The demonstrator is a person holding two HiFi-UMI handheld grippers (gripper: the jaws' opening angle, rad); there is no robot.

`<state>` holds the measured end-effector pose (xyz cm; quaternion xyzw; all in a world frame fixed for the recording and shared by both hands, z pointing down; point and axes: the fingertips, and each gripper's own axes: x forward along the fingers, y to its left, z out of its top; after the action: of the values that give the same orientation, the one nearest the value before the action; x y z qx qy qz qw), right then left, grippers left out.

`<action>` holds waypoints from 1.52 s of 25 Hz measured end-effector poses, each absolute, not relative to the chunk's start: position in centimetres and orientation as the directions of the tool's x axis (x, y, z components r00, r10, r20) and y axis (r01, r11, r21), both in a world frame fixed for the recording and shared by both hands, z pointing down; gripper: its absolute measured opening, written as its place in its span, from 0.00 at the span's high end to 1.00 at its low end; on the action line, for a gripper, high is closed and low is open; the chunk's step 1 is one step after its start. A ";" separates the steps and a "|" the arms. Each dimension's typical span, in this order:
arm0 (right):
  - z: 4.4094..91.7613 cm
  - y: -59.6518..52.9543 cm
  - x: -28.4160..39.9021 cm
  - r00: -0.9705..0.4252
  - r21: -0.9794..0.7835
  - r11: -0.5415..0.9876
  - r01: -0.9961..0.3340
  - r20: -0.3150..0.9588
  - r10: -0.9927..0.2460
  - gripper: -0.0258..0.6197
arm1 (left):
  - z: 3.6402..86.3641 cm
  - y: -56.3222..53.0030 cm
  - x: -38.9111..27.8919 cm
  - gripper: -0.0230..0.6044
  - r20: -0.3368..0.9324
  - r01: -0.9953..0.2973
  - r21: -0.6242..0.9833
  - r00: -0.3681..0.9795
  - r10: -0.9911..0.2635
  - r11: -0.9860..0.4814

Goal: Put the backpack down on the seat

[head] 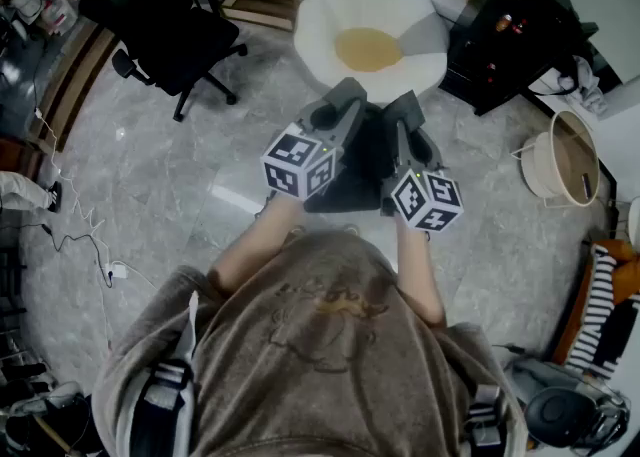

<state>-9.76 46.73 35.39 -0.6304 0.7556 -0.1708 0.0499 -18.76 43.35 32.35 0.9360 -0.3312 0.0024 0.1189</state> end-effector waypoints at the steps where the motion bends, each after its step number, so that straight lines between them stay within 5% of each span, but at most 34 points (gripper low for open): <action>1: 35.4 46.6 -9.6 -0.198 -0.322 0.145 -0.936 0.140 -0.970 0.92 | 32.3 43.3 -18.6 0.91 0.081 -0.620 0.220 0.781 -0.620 -0.753; 26: 34.9 41.3 -5.4 -0.366 -0.337 0.308 -0.890 0.124 -0.922 0.92 | 32.0 38.3 -13.6 0.91 0.057 -0.672 0.225 0.732 -0.679 -0.706; 38: 35.3 36.3 -2.3 -0.335 -0.347 0.279 -0.895 0.112 -0.936 0.92 | 32.2 33.0 -10.5 0.91 0.050 -0.644 0.223 0.758 -0.651 -0.732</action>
<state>-2.27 36.33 35.28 -0.5738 0.7976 -0.1769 0.0568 -10.48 32.96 32.23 0.9305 -0.3478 -0.0159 0.1141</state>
